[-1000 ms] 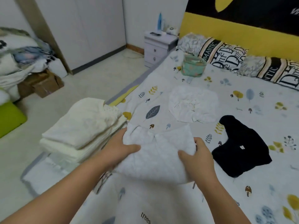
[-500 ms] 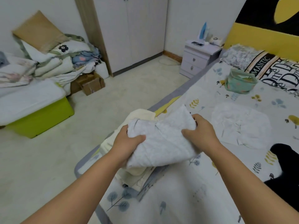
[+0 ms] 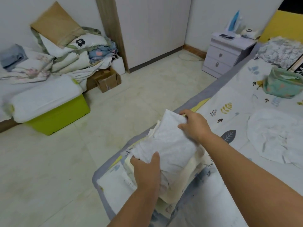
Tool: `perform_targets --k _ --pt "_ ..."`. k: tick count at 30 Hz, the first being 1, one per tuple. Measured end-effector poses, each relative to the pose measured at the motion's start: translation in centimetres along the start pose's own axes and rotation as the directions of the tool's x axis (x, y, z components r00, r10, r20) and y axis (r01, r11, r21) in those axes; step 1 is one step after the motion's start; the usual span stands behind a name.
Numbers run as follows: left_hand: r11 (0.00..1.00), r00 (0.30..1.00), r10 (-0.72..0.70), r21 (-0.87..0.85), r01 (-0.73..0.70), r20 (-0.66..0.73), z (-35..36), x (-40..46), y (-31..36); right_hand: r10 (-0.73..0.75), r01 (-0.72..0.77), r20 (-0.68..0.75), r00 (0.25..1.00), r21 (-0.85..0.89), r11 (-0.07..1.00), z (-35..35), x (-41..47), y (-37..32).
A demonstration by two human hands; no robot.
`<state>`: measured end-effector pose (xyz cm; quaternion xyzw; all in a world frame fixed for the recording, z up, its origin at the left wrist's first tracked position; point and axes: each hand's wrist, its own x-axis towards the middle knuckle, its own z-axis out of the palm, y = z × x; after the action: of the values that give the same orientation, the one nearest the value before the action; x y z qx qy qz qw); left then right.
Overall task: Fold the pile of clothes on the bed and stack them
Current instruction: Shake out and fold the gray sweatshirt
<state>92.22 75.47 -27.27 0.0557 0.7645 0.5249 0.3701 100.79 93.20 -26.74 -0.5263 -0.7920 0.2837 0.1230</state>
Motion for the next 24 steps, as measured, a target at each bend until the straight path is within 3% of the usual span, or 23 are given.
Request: perform_targets --k 4,6,7,9,11,12,14,17,24 --pt "0.993 0.995 -0.081 0.089 0.075 0.060 0.0 1.4 -0.7 0.106 -0.114 -0.058 0.993 -0.168 0.979 3.7 0.2 0.7" --pt "0.954 1.000 -0.021 0.300 0.014 0.021 -0.3 1.5 -0.5 0.180 -0.200 -0.095 0.979 -0.282 0.938 4.5 0.0 0.4" --pt "0.881 0.998 0.055 0.471 -0.046 -0.005 -0.7 1.4 -0.2 0.205 -0.232 -0.117 0.972 -0.317 0.919 4.6 -0.2 0.1" --pt "0.615 0.942 0.330 0.742 -0.265 0.062 -1.3 1.3 0.2 0.227 -0.266 -0.153 0.962 -0.327 0.907 4.6 -0.9 -0.9" --pt "0.317 0.757 0.601 0.793 -0.519 0.255 -1.5 1.8 0.4 0.246 -0.277 -0.135 0.960 -0.313 0.909 4.8 -2.0 -1.7" --pt "0.162 0.677 0.631 0.789 -0.593 0.380 -1.5 2.1 0.5 0.266 -0.280 -0.087 0.960 -0.315 0.907 5.0 -2.7 -1.9" --pt "0.008 0.693 0.418 0.760 -0.649 0.587 -1.6 3.2 0.7 0.318 -0.280 0.067 0.946 -0.326 0.903 5.9 -4.1 -2.0" --pt "0.053 0.772 0.088 0.771 -0.634 0.629 -1.7 4.7 -0.2 0.349 -0.284 0.206 0.914 -0.290 0.914 7.1 -5.4 -1.4" --pt "-0.020 0.769 0.030 0.770 -0.638 0.638 -0.9 4.5 2.1 0.269 -0.228 0.231 0.935 -0.189 0.955 5.0 -6.1 -1.4"
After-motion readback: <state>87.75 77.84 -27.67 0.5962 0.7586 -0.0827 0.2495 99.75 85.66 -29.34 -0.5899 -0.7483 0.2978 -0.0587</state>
